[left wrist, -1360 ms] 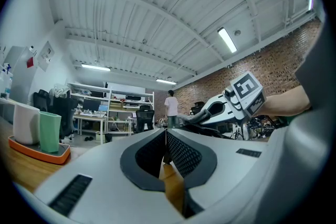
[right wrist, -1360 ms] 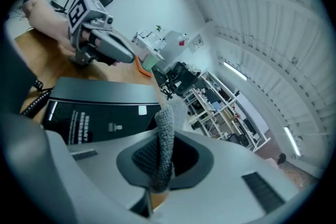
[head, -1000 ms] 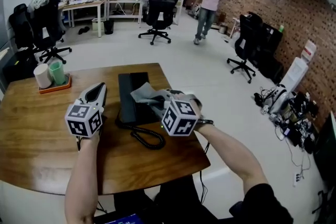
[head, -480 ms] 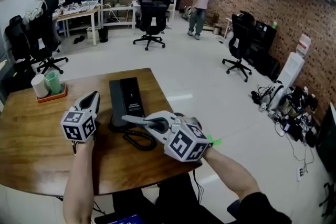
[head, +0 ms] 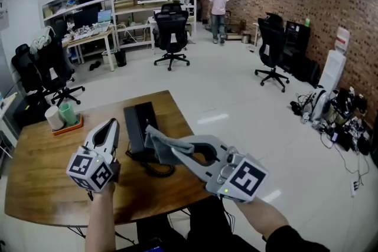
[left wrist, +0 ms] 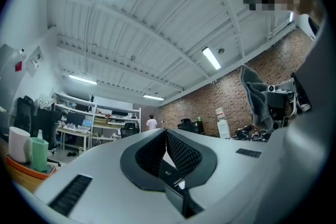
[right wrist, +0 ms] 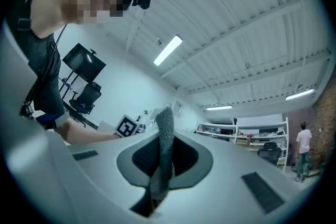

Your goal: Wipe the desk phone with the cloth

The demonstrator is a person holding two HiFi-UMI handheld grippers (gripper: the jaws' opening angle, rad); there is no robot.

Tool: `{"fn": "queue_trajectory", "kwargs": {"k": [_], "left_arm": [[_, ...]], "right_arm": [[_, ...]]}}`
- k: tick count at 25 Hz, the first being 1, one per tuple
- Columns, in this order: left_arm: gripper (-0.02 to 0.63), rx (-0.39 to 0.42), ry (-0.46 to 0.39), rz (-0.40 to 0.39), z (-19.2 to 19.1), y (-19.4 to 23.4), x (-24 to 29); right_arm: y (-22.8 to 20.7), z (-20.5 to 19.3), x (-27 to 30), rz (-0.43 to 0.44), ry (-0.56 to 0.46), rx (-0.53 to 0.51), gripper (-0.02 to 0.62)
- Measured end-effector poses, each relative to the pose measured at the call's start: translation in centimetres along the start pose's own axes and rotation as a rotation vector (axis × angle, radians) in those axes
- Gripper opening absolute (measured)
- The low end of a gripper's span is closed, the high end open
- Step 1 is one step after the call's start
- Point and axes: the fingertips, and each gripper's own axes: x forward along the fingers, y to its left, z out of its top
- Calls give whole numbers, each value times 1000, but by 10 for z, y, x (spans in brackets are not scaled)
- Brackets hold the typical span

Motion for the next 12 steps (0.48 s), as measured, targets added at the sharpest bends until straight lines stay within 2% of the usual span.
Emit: {"fn": "queue_trajectory", "kwargs": {"k": [5,12], "left_arm": [[3,18,-61,-39,25,-43,-20],[3,39,-90,-92,42,-99,-32]], "right_arm": [[0,13,-22,-31,-55,-10,25],[1,18,-36,-20,-82,12,25]]}}
